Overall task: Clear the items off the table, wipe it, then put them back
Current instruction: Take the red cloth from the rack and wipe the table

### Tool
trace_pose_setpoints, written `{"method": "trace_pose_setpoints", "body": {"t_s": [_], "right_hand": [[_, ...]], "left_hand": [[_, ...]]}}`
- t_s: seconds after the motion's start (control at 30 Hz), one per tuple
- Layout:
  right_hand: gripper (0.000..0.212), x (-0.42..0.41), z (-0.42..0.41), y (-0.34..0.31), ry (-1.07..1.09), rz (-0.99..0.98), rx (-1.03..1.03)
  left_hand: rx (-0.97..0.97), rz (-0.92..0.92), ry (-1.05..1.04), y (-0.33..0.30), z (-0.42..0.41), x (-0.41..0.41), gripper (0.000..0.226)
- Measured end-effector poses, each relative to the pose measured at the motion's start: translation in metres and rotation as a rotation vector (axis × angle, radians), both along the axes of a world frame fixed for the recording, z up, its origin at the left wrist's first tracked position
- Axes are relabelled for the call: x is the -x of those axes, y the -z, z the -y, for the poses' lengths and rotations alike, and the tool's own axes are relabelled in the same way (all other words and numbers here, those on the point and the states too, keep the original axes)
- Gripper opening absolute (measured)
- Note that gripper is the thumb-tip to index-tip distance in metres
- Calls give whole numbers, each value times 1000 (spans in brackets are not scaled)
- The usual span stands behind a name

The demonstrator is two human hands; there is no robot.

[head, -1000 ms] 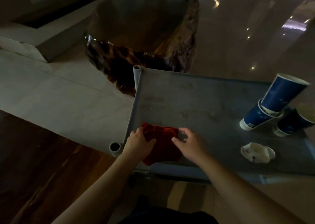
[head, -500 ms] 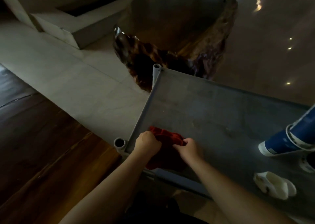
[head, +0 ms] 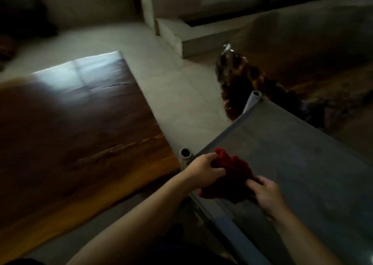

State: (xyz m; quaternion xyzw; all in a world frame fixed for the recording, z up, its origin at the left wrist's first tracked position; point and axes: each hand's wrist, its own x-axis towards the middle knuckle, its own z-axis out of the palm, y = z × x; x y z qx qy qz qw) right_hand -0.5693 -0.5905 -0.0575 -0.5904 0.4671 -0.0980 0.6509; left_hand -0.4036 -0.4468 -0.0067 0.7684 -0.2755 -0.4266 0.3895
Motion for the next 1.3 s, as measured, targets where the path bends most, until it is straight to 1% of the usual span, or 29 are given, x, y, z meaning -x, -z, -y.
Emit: {"method": "trace_pose_setpoints", "body": {"t_s": [0.13,0.2,0.3,0.47,0.63,0.73,0.87,0.93,1.0,1.13,1.2,1.3], "right_hand": [[14,-15,-10,-24,-180,160,-17],[14,-28,-19,-34,-288,212,-23],[28,-48,-38,-48,-433,262,6],[19,-82,-79,-67,-650,301,34],[13,-115,-121,-68,-755,248,11],[11,-134,-143,-63,-786,188,2],[16,-168,-179,-52,-768,130,16],[16,-187,-196,-43,-739,95,11],[9,-205,-213,-35,-709,51,4],[23,-240,-244,-14,-586,-38,-21],[23,-256,-256,-6,-540,-66,-21],[24,-282,-265,4,-500,-113,18]], "left_hand": [[171,-69,-190,-18,-48,5,15],[241,-136,-288,-25,-73,9,16],[305,-199,-401,-32,-110,8,20],[385,-251,-564,-31,-164,1,22],[411,-309,-663,-21,-208,-16,26],[408,-333,-701,-12,-230,-32,21],[403,-391,-715,7,-264,-65,19],[398,-431,-702,18,-279,-88,22],[388,-475,-681,28,-291,-112,26],[341,-542,-638,52,-310,-160,37],[327,-538,-625,64,-315,-183,38],[277,-463,-619,82,-315,-215,36]]}}
